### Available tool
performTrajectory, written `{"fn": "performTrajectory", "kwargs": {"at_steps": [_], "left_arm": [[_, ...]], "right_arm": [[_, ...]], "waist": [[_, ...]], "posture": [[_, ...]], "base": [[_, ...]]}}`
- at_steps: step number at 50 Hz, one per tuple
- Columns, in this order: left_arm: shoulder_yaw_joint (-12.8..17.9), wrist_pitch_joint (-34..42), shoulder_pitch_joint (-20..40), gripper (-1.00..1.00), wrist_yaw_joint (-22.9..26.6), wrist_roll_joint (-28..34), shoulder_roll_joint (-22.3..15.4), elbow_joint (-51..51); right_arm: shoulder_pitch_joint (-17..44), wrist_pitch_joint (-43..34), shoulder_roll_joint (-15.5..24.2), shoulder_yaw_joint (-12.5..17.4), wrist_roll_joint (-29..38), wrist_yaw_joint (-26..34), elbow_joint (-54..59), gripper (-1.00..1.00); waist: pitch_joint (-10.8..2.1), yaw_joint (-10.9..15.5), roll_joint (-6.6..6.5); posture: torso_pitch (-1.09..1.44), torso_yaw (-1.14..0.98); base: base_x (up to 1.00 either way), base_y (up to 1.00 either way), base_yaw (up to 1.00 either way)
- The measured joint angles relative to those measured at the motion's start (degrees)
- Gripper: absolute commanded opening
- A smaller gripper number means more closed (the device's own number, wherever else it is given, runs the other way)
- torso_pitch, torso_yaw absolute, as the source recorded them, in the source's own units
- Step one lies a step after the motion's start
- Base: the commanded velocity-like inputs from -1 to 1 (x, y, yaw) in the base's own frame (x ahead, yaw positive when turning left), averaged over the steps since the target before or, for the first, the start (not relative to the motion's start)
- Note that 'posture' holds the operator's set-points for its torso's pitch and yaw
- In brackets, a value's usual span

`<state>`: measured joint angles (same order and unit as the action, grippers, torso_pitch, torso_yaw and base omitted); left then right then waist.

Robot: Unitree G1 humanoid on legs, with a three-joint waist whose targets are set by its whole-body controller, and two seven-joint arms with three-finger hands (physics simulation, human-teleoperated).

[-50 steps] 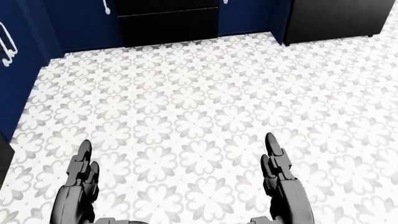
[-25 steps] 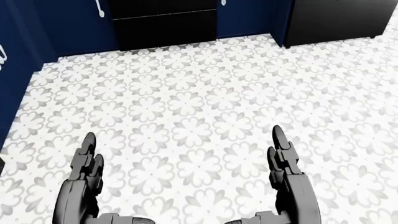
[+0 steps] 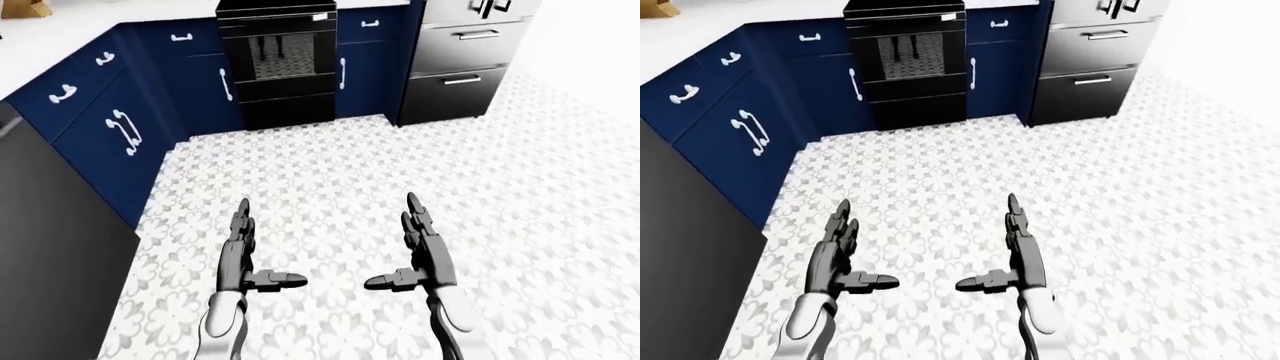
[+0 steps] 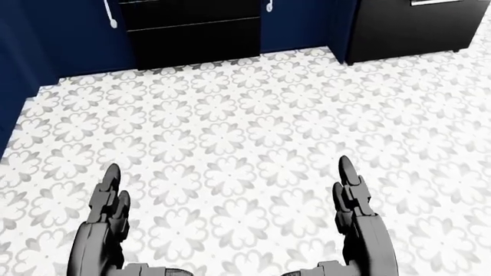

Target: Navigate to the stove.

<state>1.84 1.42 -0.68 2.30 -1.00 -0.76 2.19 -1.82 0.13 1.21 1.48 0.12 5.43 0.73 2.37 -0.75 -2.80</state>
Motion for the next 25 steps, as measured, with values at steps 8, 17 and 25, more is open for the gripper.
{"fn": "performTrajectory", "kwargs": {"at_steps": [8, 17, 25], "left_arm": [[1.17, 0.54, -0.58, 1.0, -0.55, 0.04, -0.54, 0.91], [-0.58, 0.19, -0.11, 1.0, 0.0, 0.0, 0.26, 0.93], [0.05, 0.13, -0.07, 1.0, 0.01, 0.0, 0.0, 0.14]], "right_arm": [[-0.54, -0.63, -0.61, -1.39, 0.13, 0.65, 0.41, 1.0], [-0.32, -0.04, 0.08, 0.15, 0.21, 0.17, 0.36, 1.0], [-0.49, -0.02, -0.08, -0.29, 0.23, 0.21, -0.54, 1.0]], "waist": [[-0.44, 1.7, 0.47], [-0.31, 0.42, 5.58], [-0.22, -0.12, 2.65]], "posture": [[0.0, 0.0], [0.0, 0.0], [0.0, 0.0]], "base": [[0.16, 0.01, 0.0], [0.16, 0.06, 0.0], [0.16, 0.17, 0.0]]}}
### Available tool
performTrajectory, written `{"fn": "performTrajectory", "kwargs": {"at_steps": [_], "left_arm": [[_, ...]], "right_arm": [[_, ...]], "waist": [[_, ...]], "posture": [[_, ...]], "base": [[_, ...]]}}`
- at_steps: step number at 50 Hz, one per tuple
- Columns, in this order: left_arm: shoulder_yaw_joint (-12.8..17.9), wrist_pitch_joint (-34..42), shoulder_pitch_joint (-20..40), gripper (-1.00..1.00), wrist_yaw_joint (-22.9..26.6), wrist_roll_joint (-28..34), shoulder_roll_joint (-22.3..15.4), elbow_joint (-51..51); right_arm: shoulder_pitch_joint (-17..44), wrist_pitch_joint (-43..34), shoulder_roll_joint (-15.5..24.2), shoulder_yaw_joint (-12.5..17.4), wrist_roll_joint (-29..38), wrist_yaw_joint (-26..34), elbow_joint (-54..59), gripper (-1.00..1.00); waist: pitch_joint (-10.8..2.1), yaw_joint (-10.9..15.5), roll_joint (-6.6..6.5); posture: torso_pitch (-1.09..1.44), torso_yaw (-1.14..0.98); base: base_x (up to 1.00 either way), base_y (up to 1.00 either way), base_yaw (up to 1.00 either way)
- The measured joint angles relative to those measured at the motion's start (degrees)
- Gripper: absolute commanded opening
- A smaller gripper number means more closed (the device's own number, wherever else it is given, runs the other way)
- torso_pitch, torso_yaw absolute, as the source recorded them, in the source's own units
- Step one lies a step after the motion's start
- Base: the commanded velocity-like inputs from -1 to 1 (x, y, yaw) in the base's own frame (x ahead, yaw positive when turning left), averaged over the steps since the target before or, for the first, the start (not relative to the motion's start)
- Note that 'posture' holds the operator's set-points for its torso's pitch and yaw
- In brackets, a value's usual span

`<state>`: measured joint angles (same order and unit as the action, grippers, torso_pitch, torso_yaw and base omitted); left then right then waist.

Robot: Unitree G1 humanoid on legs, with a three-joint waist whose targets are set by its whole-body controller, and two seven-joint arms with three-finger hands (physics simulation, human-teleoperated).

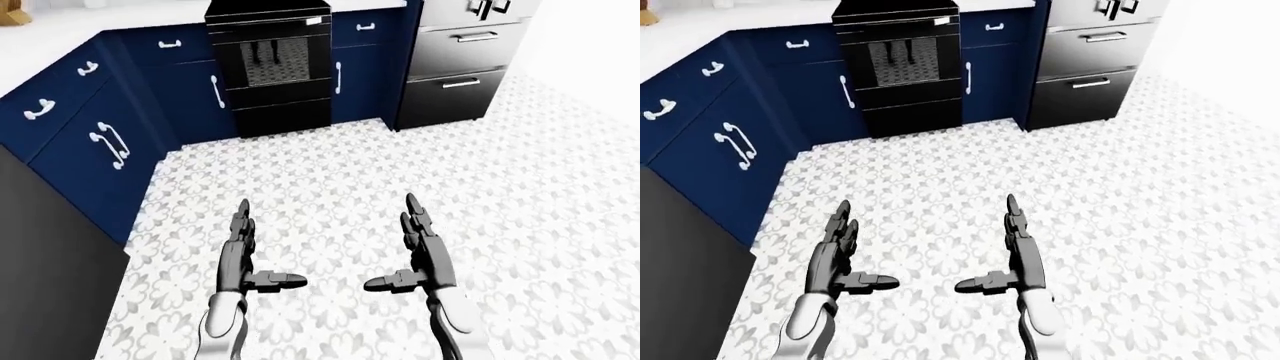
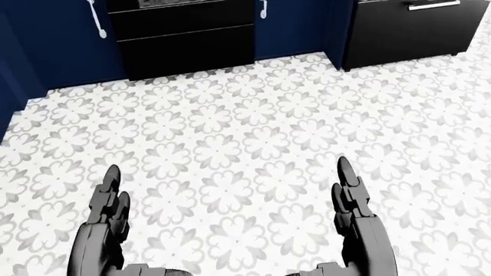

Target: Navigate to the stove.

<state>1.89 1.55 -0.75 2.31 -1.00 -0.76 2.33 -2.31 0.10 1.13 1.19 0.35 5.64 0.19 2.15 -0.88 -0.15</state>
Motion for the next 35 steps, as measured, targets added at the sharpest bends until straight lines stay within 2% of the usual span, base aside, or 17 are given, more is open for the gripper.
{"fn": "performTrajectory", "kwargs": {"at_steps": [2, 4, 5, 8, 10, 15, 18, 20, 23, 25, 29, 31, 32, 33, 35], "left_arm": [[-0.16, -0.2, 0.11, 1.0, -0.01, 0.0, 0.05, -0.16], [-0.26, -0.31, 0.1, 1.0, 0.04, -0.01, 0.05, -0.34], [0.02, -0.28, 0.23, 1.0, 0.04, -0.01, -0.4, 0.15], [1.2, 0.22, -0.53, 1.0, -0.38, 0.04, -0.58, 0.84], [1.29, 0.38, -0.55, 1.0, -0.56, 0.05, -0.59, 0.72], [0.53, 0.01, -0.17, 1.0, -0.34, 0.02, -0.4, 0.18], [0.54, -0.09, -0.06, 1.0, -0.25, 0.01, -0.43, -0.02], [-0.09, -0.06, 0.04, 1.0, -0.18, 0.01, 0.14, 0.45], [-0.77, 0.42, -0.36, 1.0, 0.2, 0.01, 0.22, 1.02], [-0.57, 0.49, -0.23, 1.0, 0.24, 0.01, 0.14, 0.78], [-0.11, -0.08, 0.09, 1.0, 0.04, 0.01, 0.03, -0.09], [-0.19, -0.28, 0.11, 1.0, 0.03, 0.0, 0.04, -0.33], [0.02, -0.35, 0.17, 1.0, 0.0, -0.01, -0.3, -0.3], [0.48, -0.3, 0.23, 1.0, -0.07, 0.0, -0.55, 0.12], [1.17, 0.06, -0.33, 1.0, -0.36, 0.03, -0.6, 0.79]], "right_arm": [[0.21, 0.26, 0.05, 0.17, -0.05, 0.01, 0.39, 1.0], [0.41, 0.32, 0.07, 0.28, -0.08, -0.05, 0.38, 1.0], [0.38, 0.12, -0.46, 0.01, -0.05, -0.11, 0.45, 1.0], [0.06, -0.48, -0.65, -1.37, -0.02, 0.31, 1.02, 1.0], [0.1, -0.57, -0.57, -1.29, 0.0, 0.5, 1.12, 1.0], [0.48, 0.06, -0.34, -0.42, 0.0, 0.2, 0.42, 1.0], [0.86, 0.68, -0.34, -0.44, -0.06, 0.19, 0.76, 1.0], [0.64, 0.41, 0.13, 0.14, -0.03, 0.09, 1.03, 1.0], [-0.08, -0.19, 0.15, 0.66, 0.05, -0.24, 1.58, 1.0], [-0.06, -0.47, 0.15, 0.58, 0.08, -0.31, 1.14, 1.0], [0.38, 0.07, 0.06, 0.12, 0.1, -0.15, 0.27, 1.0], [0.32, 0.11, 0.07, 0.04, 0.12, -0.1, -0.03, 1.0], [0.51, 0.14, -0.27, -0.17, 0.14, -0.05, 0.02, 1.0], [0.58, 0.18, -0.58, -0.64, 0.14, 0.03, 0.58, 1.0], [0.28, -0.08, -0.66, -1.48, 0.16, 0.41, 1.42, 1.0]], "waist": [[-0.02, -0.25, -1.83], [-0.55, -0.12, -4.53], [-0.41, 0.36, -3.77], [-0.11, 1.5, -3.85], [-0.35, 1.68, -2.87], [-0.04, 1.84, 0.8], [-0.29, 1.9, 3.63], [0.12, 0.88, 2.62], [-0.11, 0.07, 3.01], [-0.24, 0.09, 2.19], [0.25, -0.17, -1.04], [-0.1, -0.15, -3.45], [-0.4, 0.19, -3.84], [-0.14, 0.7, -3.31], [0.06, 1.32, -3.4]], "posture": [[0.0, 0.0], [0.0, 0.0], [0.0, 0.0], [0.0, 0.0], [0.0, 0.0], [0.0, 0.0], [0.0, 0.0], [0.0, 0.0], [0.0, 0.0], [0.0, 0.0], [0.0, 0.0], [0.0, 0.0], [0.0, 0.0], [0.0, 0.0], [0.0, 0.0]], "base": [[0.16, 0.17, 0.0], [0.16, 0.16, 0.0], [0.16, 0.16, 0.0], [0.16, 0.16, 0.0], [0.16, 0.16, 0.0], [0.16, 0.16, 0.0], [0.16, 0.16, 0.0], [0.16, 0.16, 0.0], [0.16, 0.16, 0.0], [0.16, 0.16, 0.0], [0.16, 0.16, 0.0], [0.16, 0.16, 0.0], [0.17, 0.16, 0.0], [0.16, 0.17, 0.0], [0.16, 0.16, 0.0]]}}
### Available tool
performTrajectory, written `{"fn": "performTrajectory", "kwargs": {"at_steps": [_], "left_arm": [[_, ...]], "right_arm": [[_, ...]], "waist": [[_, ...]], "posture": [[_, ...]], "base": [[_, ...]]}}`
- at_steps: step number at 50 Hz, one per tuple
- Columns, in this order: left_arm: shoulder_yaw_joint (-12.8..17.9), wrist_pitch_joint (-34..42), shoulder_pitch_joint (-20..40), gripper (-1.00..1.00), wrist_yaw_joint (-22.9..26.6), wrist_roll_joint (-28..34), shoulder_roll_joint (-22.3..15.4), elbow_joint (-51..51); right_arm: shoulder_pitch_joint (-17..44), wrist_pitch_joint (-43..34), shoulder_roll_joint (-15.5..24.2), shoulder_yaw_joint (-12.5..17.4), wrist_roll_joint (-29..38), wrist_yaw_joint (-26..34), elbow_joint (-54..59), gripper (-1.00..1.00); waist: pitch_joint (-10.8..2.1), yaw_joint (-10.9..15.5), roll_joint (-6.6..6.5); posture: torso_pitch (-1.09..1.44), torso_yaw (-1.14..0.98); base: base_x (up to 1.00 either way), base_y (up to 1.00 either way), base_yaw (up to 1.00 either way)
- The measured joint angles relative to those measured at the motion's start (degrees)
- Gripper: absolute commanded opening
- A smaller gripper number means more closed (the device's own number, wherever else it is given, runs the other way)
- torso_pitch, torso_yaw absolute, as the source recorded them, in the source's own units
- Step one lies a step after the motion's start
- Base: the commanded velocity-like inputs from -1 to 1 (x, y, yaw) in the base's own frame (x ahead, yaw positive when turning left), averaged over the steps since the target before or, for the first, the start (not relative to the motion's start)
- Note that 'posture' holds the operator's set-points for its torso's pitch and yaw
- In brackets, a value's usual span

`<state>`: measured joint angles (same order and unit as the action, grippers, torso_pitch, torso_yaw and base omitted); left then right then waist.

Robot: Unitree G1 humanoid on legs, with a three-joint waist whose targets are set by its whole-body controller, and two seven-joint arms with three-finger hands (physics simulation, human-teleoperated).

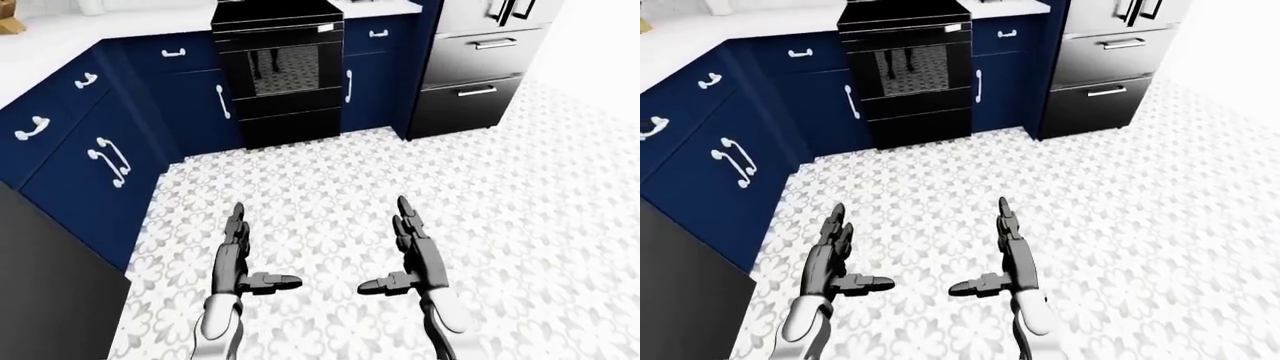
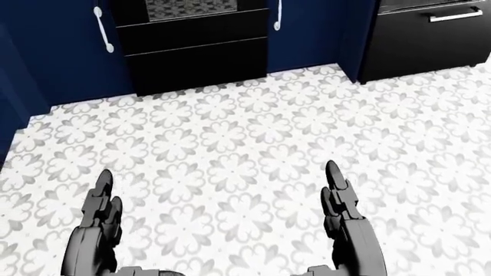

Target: Navigate to the stove.

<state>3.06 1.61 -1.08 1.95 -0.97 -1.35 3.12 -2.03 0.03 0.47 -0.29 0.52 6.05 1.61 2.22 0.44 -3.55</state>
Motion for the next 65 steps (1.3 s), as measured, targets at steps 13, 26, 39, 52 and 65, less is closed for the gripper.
{"fn": "performTrajectory", "kwargs": {"at_steps": [13, 26, 39, 52, 65], "left_arm": [[-1.67, 0.01, 0.24, 1.0, 0.32, -0.02, 0.81, -0.02], [-0.24, -0.14, 0.24, 1.0, 0.13, -0.01, 0.02, -0.23], [-1.17, -0.19, 0.4, 1.0, 0.16, -0.03, 0.73, -0.45], [-0.1, -0.06, 0.1, 1.0, 0.07, -0.01, -0.01, -0.15], [-1.24, -0.05, 0.34, 1.0, 0.16, -0.02, 0.75, -0.24]], "right_arm": [[-0.09, 0.35, 0.77, 1.71, 0.01, -0.27, -0.68, 1.0], [0.19, 0.27, 0.01, 0.33, -0.01, -0.05, -0.19, 1.0], [0.19, 0.6, 0.72, 1.31, -0.04, 0.0, -1.0, 1.0], [0.03, 0.48, -0.01, 0.27, -0.21, 0.15, -0.21, 1.0], [0.35, 0.88, 0.76, 1.54, -0.23, -0.05, -0.25, 1.0]], "waist": [[0.02, -0.94, 6.31], [-0.12, -0.21, 0.03], [0.02, -0.52, 5.81], [-0.06, 0.16, -0.44], [-0.38, -0.49, 6.21]], "posture": [[0.0, 0.0], [0.0, 0.0], [0.0, 0.0], [0.0, 0.0], [0.0, 0.0]], "base": [[0.16, 0.17, 0.0], [0.16, 0.18, 0.0], [0.17, 0.17, 0.0], [0.15, 0.07, 0.0], [0.13, 0.03, 0.0]]}}
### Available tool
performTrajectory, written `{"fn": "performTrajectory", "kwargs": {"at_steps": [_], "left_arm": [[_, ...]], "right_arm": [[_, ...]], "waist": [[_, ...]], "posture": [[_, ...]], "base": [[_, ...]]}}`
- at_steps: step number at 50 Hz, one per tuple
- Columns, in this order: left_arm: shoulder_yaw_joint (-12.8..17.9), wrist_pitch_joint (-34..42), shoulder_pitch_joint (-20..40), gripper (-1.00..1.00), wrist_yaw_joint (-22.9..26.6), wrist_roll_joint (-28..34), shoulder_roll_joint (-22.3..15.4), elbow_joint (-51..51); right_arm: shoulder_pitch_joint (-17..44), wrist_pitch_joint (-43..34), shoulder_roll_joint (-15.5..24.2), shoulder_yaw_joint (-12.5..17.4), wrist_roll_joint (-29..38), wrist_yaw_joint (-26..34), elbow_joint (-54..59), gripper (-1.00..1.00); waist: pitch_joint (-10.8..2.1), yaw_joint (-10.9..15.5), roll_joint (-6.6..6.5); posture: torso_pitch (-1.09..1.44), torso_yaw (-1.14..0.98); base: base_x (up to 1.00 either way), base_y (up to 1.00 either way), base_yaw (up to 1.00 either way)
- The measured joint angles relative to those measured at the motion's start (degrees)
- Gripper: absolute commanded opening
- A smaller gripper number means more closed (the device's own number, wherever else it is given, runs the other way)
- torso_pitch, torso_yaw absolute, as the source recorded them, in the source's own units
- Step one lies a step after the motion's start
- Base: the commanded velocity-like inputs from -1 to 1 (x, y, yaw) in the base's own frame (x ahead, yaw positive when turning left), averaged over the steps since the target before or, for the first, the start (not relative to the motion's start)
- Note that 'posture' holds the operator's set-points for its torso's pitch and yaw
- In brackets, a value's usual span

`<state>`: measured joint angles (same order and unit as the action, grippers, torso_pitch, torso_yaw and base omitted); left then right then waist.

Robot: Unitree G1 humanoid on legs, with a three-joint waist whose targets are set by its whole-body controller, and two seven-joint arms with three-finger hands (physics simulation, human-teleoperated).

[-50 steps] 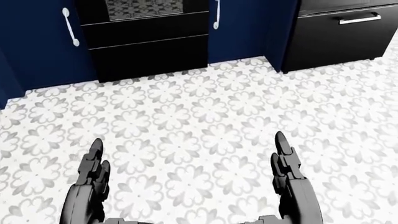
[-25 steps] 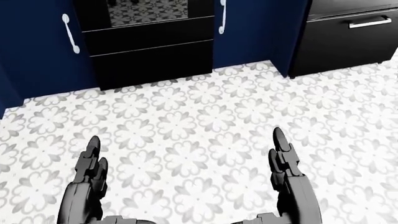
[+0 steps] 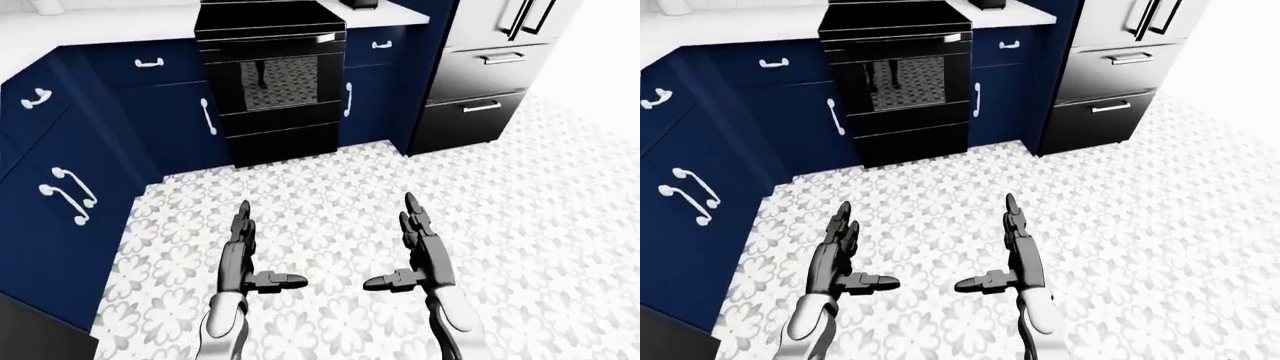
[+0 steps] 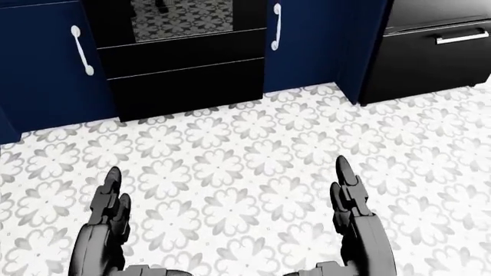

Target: Navigate to the stove.

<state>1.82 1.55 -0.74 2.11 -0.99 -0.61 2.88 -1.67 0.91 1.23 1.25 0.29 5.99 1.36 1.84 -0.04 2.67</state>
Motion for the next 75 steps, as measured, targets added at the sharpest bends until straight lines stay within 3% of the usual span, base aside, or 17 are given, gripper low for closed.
{"fn": "performTrajectory", "kwargs": {"at_steps": [4, 8, 10, 15, 19, 29, 34, 37, 41, 44, 48, 53, 59, 61, 68, 73, 75], "left_arm": [[-0.69, 0.43, -0.27, 1.0, 0.47, 0.0, 0.04, 0.27], [0.17, -0.1, 0.11, 1.0, 0.23, 0.0, -0.25, -0.85], [0.25, -0.44, 0.27, 1.0, 0.11, -0.01, -0.24, -1.17], [0.95, 0.12, -0.34, 1.0, -0.15, 0.01, -0.62, 0.18], [0.6, 0.54, -0.35, 1.0, -0.15, 0.02, -0.45, 0.39], [-0.15, -0.3, 0.24, 1.0, 0.17, -0.01, -0.14, -0.79], [-0.3, -0.17, -0.12, 1.0, 0.36, -0.03, -0.1, -0.26], [0.6, 0.34, -0.4, 1.0, 0.09, 0.0, -0.51, 0.41], [1.35, 0.52, -0.48, 1.0, -0.33, 0.04, -0.78, 0.32], [0.95, 0.16, -0.1, 1.0, -0.29, 0.03, -0.66, -0.41], [0.5, -0.48, 0.26, 1.0, -0.06, -0.02, -0.42, -1.07], [-0.72, 0.43, -0.49, 1.0, 0.48, -0.02, 0.06, 0.53], [0.48, -0.17, 0.09, 1.0, -0.01, -0.02, -0.29, -0.79], [0.11, -0.36, 0.2, 1.0, 0.05, -0.02, -0.18, -0.94], [0.82, 0.33, -0.45, 1.0, -0.13, 0.01, -0.55, 0.26], [0.43, 0.34, -0.23, 1.0, -0.04, 0.01, -0.41, 0.03], [0.44, 0.35, -0.2, 1.0, 0.0, 0.01, -0.47, 0.14]], "right_arm": [[-0.74, -0.69, 0.08, 0.69, -0.05, -0.39, 0.16, 1.0], [-0.44, -0.45, -0.12, 0.08, -0.24, -0.18, -1.3, 1.0], [-0.19, 0.07, -0.11, 0.02, -0.47, 0.02, -1.59, 1.0], [-0.94, -0.71, -0.64, -0.91, -0.77, 0.37, -1.01, 1.0], [-0.4, -0.12, -0.32, -0.2, -0.52, 0.09, -0.66, 1.0], [-0.77, 0.24, -0.05, 0.11, 0.01, -0.2, -1.0, 1.0], [-1.23, -0.32, -0.11, 0.19, 0.11, -0.38, -1.73, 1.0], [-1.01, -0.56, -0.52, -0.68, 0.14, -0.18, -1.28, 1.0], [-0.87, -0.72, -0.84, -1.5, 0.11, 0.2, -1.63, 1.0], [-0.25, -0.06, -0.57, -0.8, -0.05, 0.18, -0.28, 1.0], [-0.24, 0.34, -0.22, -0.13, -0.14, -0.13, -0.71, 1.0], [-1.21, -0.38, 0.04, 0.59, -0.04, -0.57, -1.03, 1.0], [-0.48, 0.11, -0.2, -0.36, -0.2, -0.01, -1.61, 1.0], [-0.5, 0.19, -0.08, -0.02, -0.31, 0.04, -1.46, 1.0], [-0.89, -1.05, -0.45, -0.81, -0.04, 0.18, -0.84, 1.0], [-0.45, -0.83, -0.32, -0.44, 0.24, -0.13, -1.5, 1.0], [-0.52, -0.87, -0.42, -0.58, 0.37, -0.2, -1.26, 1.0]], "waist": [[-0.17, -0.53, -0.59], [0.44, -0.94, -3.15], [-0.05, -1.32, -5.1], [-0.38, -0.4, -2.65], [-0.82, -0.1, -2.11], [-0.59, 0.35, -3.07], [0.1, 0.31, -4.56], [0.12, 1.16, -4.06], [0.21, 1.98, -4.77], [0.08, 1.57, -2.99], [0.24, 0.44, 1.11], [0.29, -0.11, 0.34], [0.84, -1.03, -3.36], [0.24, -1.63, -5.32], [-0.36, -0.44, -2.51], [-1.03, 0.07, -2.29], [-0.73, 0.24, -2.23]], "posture": [[0.0, 0.0], [0.0, 0.0], [0.0, 0.0], [0.0, 0.0], [0.0, 0.0], [0.0, 0.0], [0.0, 0.0], [0.0, 0.0], [0.0, 0.0], [0.0, 0.0], [0.0, 0.0], [0.0, 0.0], [0.0, 0.0], [0.0, 0.0], [0.0, 0.0], [0.0, 0.0], [0.0, 0.0]], "base": [[0.1, 0.0, 0.0], [0.03, 0.0, 0.0], [0.0, 0.0, 0.0], [0.0, 0.0, 0.0], [0.0, 0.0, 0.02], [0.0, 0.0, 0.18], [0.0, 0.0, 0.32], [0.0, 0.0, 0.32], [0.0, 0.0, 0.32], [0.0, 0.0, 0.33], [0.0, 0.0, 0.33], [0.0, 0.0, 0.33], [0.0, 0.0, 0.03], [0.0, 0.0, 0.0], [0.0, 0.0, 0.0], [0.02, 0.0, 0.0], [0.09, 0.0, 0.0]]}}
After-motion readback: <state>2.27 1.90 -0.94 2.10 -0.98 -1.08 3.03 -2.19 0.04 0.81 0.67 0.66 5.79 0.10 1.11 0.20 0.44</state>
